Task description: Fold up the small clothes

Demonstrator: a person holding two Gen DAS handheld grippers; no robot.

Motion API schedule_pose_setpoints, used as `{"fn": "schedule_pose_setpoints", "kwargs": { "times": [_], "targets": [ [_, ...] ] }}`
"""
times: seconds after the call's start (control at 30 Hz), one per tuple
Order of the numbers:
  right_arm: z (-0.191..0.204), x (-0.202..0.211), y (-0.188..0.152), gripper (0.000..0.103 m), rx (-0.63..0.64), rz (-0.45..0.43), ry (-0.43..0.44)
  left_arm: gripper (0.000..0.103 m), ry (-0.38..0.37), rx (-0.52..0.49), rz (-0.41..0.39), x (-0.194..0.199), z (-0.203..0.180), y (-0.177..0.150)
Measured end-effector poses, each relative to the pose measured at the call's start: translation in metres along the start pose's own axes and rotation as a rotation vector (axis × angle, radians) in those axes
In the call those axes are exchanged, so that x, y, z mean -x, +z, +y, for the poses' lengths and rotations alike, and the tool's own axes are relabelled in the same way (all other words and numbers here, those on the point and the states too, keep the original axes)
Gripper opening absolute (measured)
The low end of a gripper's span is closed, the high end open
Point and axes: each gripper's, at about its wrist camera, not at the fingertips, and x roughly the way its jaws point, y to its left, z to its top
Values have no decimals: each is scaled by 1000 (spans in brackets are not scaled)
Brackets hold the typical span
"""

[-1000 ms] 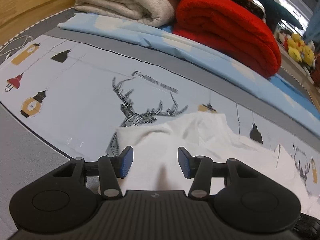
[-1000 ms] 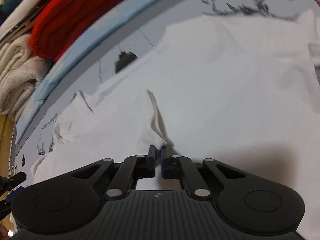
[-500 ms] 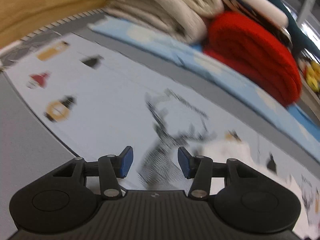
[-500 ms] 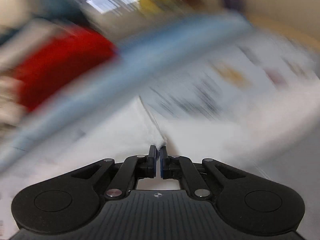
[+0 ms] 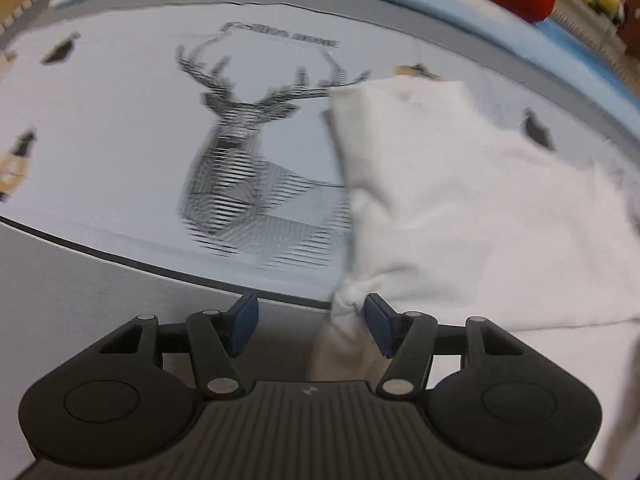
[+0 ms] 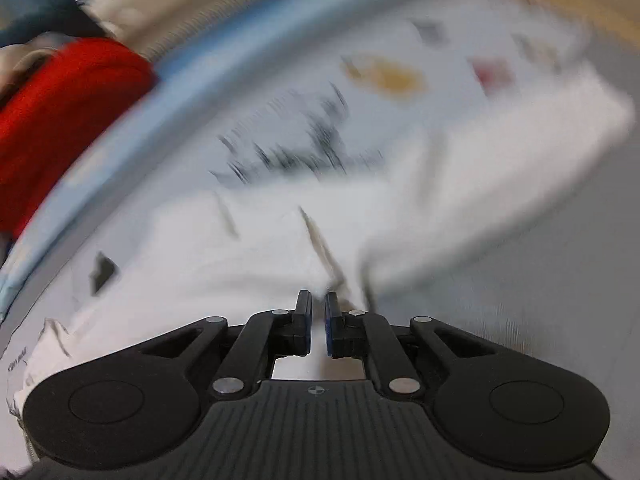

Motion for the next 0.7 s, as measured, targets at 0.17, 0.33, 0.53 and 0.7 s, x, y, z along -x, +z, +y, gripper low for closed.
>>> {"fn": "schedule_pose_setpoints", "kwargs": {
  "times": [0.17, 0.33, 0.53, 0.7],
  "targets": [
    [11, 32, 10, 23, 70, -200, -5, 31, 207, 32, -68, 10, 18, 5],
    [21, 23, -2, 27, 91, -100, 192, 44, -96, 210, -112, 22, 28, 13],
    [20, -15, -14, 27, 57, 98, 128, 20, -166, 97, -29, -2, 1, 5],
    [28, -14, -16, 27, 81, 95, 171, 9, -41, 178, -133, 23, 9, -1]
  ]
}}
